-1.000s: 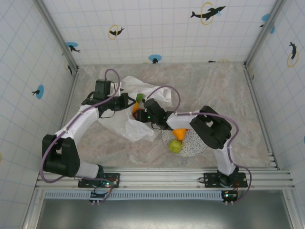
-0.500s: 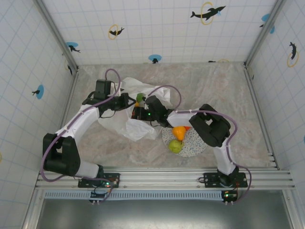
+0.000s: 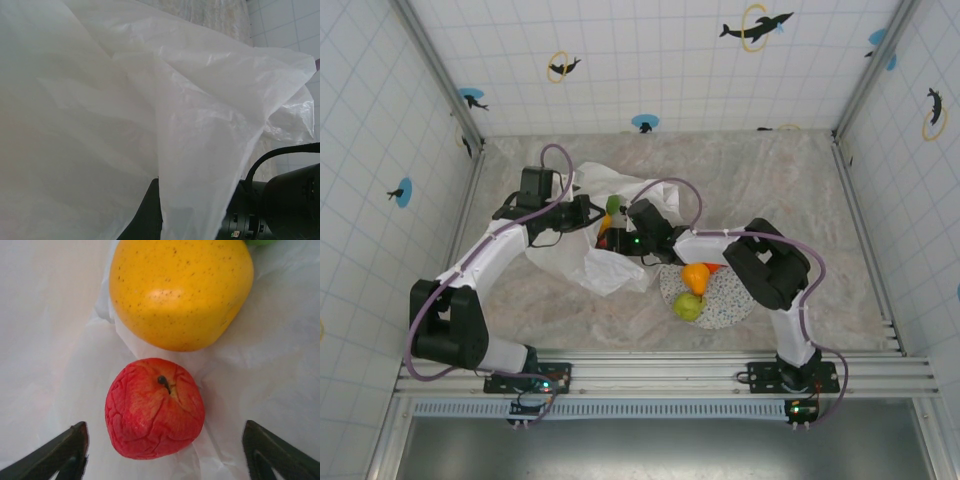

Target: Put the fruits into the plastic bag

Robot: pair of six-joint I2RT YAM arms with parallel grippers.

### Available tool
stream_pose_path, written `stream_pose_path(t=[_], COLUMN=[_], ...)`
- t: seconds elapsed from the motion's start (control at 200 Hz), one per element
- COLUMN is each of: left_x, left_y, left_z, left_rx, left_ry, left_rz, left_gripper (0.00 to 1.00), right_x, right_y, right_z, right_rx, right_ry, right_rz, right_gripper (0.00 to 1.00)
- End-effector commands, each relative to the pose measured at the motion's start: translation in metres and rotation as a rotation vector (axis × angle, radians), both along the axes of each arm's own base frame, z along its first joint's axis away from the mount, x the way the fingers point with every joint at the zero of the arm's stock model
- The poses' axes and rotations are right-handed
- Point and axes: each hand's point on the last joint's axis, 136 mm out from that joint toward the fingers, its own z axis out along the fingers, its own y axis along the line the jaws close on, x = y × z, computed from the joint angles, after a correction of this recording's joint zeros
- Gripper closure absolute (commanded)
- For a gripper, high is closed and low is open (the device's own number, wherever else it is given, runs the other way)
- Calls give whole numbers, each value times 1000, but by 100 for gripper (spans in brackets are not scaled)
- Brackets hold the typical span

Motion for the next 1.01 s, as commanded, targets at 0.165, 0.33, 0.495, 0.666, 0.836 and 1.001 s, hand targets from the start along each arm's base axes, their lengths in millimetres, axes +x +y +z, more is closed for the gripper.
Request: stream_pose_path(t=[0.165,0.33,0.495,0.666,0.836,1.001], left_x=[6,6,6,9,9,9], left_y=[-2,-1,-1,2,4,5], left_z=[7,9,11,9,6,2], left_rx=[-10,-8,-4,12,25,32], left_ry=[-36,-42,-52,-58,-63,-55], left_rz=[-13,-12,-8,6,12,13], left_gripper=[100,100,100,100,100,100], right_x=[0,6,7,2,-13,-27], right_y=[34,46,25,-9,-45,-74], right_z=[22,38,31,25,25,36], right_rx=[116,179,108,-57,-192,-280], right_ry=[24,17,-6,-76,-128,-183], right_rz=[82,105,57,36,50,67], right_gripper=[42,45,40,27,21,20])
